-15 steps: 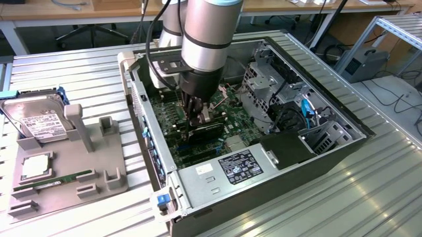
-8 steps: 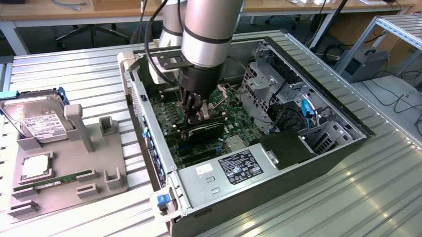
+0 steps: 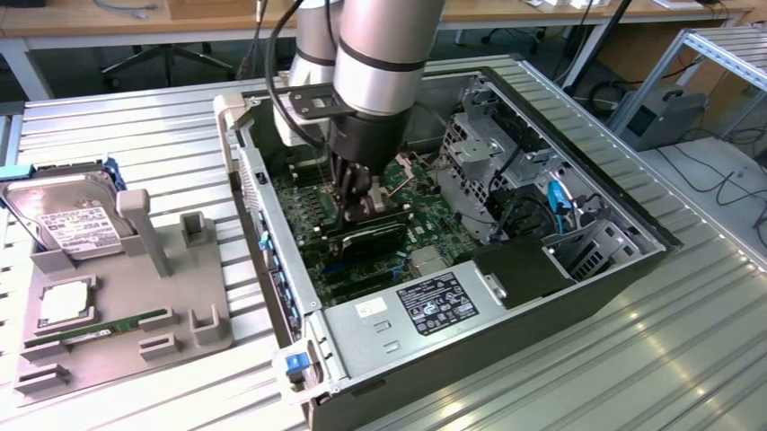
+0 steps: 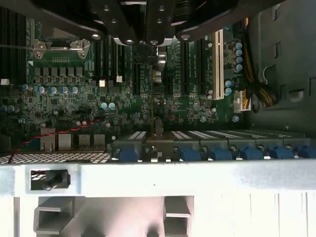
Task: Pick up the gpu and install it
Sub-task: 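Press down on the gpu until it lock into place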
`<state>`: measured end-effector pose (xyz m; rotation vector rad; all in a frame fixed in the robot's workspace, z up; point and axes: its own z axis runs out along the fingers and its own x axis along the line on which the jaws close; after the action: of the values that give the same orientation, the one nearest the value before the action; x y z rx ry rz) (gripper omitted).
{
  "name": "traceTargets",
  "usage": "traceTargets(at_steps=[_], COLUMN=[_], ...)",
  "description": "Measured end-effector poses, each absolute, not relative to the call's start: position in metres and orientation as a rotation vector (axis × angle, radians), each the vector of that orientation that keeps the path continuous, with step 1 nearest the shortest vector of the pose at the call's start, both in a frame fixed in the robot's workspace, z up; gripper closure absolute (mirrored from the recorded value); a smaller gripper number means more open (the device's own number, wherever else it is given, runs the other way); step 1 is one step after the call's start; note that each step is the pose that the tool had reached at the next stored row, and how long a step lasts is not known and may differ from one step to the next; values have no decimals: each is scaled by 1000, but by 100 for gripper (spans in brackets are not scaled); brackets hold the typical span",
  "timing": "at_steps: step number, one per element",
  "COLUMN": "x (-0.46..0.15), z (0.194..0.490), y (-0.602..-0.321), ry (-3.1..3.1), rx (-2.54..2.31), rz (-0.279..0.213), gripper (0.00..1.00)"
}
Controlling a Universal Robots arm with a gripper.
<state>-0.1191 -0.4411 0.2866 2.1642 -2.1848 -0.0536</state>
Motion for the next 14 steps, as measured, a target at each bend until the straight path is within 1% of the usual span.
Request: traceTargets(at_steps=[7, 14], x=[-91, -76], z=[286, 286], y=[-441, -441], ry=[-2172, -2166], rx=[2152, 2147], rz=[-79, -91], gripper=[89, 89])
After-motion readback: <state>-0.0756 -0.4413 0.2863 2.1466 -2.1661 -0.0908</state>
